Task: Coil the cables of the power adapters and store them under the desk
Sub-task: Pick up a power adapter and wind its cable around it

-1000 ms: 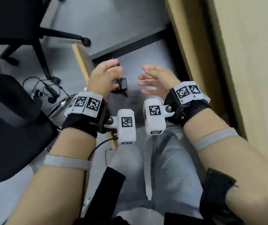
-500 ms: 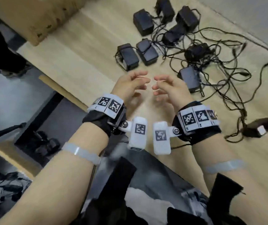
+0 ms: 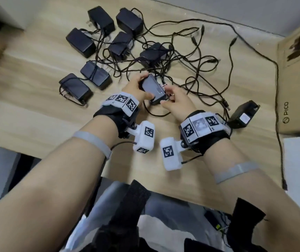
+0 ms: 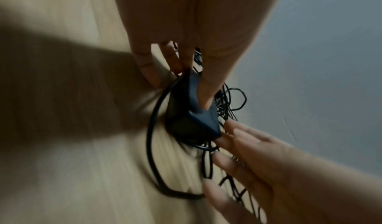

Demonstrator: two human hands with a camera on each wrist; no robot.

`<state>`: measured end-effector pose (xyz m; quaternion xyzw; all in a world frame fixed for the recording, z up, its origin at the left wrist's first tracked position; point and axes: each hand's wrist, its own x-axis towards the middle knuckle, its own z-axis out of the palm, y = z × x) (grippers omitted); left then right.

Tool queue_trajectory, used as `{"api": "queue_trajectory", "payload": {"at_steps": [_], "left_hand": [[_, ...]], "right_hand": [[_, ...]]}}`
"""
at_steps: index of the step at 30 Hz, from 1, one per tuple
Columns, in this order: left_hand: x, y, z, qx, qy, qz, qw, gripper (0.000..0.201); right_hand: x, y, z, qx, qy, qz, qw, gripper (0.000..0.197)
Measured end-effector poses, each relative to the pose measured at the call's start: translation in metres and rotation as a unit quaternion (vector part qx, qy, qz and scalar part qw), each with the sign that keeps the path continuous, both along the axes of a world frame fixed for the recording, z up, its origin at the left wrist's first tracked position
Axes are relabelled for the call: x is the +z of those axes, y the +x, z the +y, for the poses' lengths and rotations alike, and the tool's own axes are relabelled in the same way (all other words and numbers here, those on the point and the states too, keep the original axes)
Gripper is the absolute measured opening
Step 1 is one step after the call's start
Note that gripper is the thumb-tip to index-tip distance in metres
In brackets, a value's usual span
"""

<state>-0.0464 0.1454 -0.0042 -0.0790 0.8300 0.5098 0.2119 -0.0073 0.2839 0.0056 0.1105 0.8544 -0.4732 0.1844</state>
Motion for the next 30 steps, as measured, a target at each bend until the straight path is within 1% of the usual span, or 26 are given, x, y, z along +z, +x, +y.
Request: {"api": "queue_trajectory", "payload": {"at_steps": [2,5,6,8,10,12,14,15,17,18,21,23,24,25,26,28,30], "left_hand": [[-0.001,-0.004,-0.001,-0.020,-0.025,-0.005,0.999,0.070],[0.000,-0.008,-0.002,-0.033,-0.068,-0.025,0.997,0.069],[0.001,-0.009,-0.004,-0.029,-0.064,-0.035,0.997,0.067],[0.001,-0.011,-0.006,-0.001,-0.026,-0.061,0.998,0.062],[0.003,-0.010,-0.007,0.013,0.015,-0.083,0.996,0.054],[0.007,-0.008,-0.009,-0.008,0.034,-0.109,0.993,0.041],[0.013,-0.006,-0.014,-0.044,0.052,-0.136,0.988,0.012],[0.016,-0.005,-0.017,-0.056,0.070,-0.145,0.985,0.008],[0.027,-0.007,-0.020,-0.050,0.110,-0.153,0.981,0.011],[0.035,-0.008,-0.020,-0.039,0.126,-0.145,0.981,0.014],[0.065,-0.016,-0.017,-0.046,0.172,-0.108,0.978,0.021],[0.087,-0.023,-0.014,-0.051,0.215,-0.072,0.973,0.017],[0.097,-0.025,-0.012,-0.057,0.229,-0.052,0.970,0.012],[0.107,-0.027,-0.011,-0.066,0.238,-0.037,0.968,0.008],[0.116,-0.026,-0.009,-0.078,0.242,-0.025,0.967,0.009],[0.131,-0.028,-0.008,-0.106,0.244,-0.012,0.964,0.015],[0.142,-0.028,-0.010,-0.129,0.236,-0.015,0.963,0.022]], "right_hand": [[-0.003,-0.005,-0.002,0.012,0.032,-0.024,0.999,0.053],[-0.010,-0.008,-0.005,0.035,0.075,-0.052,0.995,0.069],[-0.012,-0.008,-0.005,0.037,0.089,-0.051,0.994,0.074],[-0.014,-0.007,-0.007,0.027,0.113,-0.043,0.992,0.079],[-0.016,-0.004,-0.009,0.014,0.135,-0.032,0.990,0.076],[-0.014,-0.002,-0.009,-0.011,0.145,-0.019,0.989,0.071],[-0.005,0.002,-0.009,-0.036,0.149,0.002,0.988,0.067],[0.001,0.003,-0.008,-0.044,0.146,0.017,0.988,0.065],[0.019,0.004,-0.008,-0.059,0.127,0.057,0.989,0.061],[0.029,0.003,-0.008,-0.067,0.106,0.081,0.989,0.060],[0.063,-0.002,-0.008,-0.103,-0.015,0.151,0.983,0.061],[0.084,-0.006,-0.005,-0.123,-0.103,0.183,0.970,0.064],[0.094,-0.009,-0.003,-0.128,-0.131,0.201,0.962,0.065],[0.103,-0.012,-0.002,-0.131,-0.148,0.216,0.956,0.066],[0.112,-0.013,0.000,-0.134,-0.160,0.230,0.951,0.066],[0.126,-0.018,0.001,-0.138,-0.173,0.255,0.941,0.065],[0.131,-0.023,-0.001,-0.142,-0.167,0.268,0.938,0.062]]}}
